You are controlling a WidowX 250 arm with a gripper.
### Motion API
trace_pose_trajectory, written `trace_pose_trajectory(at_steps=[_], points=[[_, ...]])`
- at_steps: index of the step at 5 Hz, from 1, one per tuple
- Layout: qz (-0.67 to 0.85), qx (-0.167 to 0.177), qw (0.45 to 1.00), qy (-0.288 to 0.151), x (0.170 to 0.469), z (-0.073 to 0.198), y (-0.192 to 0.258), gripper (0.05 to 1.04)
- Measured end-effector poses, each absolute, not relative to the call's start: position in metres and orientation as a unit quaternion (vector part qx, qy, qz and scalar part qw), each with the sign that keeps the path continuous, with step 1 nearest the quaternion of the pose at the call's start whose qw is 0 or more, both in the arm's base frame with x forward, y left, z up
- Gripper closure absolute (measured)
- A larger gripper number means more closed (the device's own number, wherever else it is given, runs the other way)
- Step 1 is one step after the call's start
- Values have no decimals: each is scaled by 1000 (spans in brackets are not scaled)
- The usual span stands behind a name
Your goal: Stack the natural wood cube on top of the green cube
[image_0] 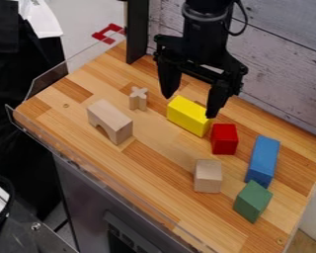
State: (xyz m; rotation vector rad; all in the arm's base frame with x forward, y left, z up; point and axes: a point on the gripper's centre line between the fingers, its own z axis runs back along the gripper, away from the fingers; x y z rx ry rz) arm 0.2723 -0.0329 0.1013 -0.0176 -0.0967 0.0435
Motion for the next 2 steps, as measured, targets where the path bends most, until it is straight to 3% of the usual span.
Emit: trace_pose_trajectory(at_steps=[1, 2], points=[[24, -10, 999, -31, 269, 93, -34, 85], [64, -54, 996, -4, 266, 77, -44, 85]])
